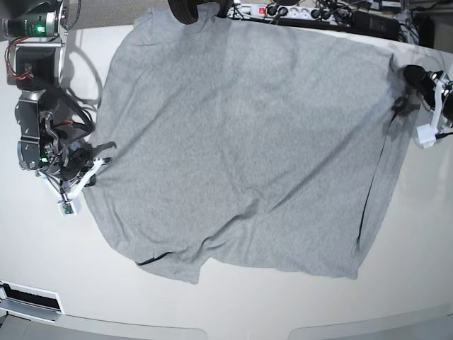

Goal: Layout the t-shirt on the table in an organized manner, then fold the t-shirt properly
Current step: 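Release and move the right gripper to the t-shirt hem corner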

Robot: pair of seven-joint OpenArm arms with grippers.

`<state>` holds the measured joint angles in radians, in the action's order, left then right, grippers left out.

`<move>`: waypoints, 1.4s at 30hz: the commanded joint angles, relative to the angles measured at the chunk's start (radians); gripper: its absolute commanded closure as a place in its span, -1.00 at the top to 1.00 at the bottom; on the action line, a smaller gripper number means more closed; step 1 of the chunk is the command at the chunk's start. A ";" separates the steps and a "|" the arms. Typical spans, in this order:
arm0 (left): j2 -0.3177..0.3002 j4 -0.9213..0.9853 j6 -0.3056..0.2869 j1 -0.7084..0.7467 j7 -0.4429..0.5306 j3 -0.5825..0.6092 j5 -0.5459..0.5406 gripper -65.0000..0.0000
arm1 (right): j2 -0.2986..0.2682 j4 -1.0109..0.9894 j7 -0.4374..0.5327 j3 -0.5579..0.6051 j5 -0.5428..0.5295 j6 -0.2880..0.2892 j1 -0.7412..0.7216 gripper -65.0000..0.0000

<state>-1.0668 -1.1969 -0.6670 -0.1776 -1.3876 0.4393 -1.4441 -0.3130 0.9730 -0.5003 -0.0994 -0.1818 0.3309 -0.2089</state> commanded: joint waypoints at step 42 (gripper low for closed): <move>-0.030 -0.008 -0.031 -0.024 -0.009 -0.346 -0.039 -1.00 | 0.019 -0.172 0.003 0.290 0.002 -0.011 -0.193 -1.00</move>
<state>-1.0641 -1.1988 -0.6930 -0.1837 -1.3987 0.1020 -1.4658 -0.2802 0.7967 -0.4801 0.1940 -0.2016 0.3294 -0.3809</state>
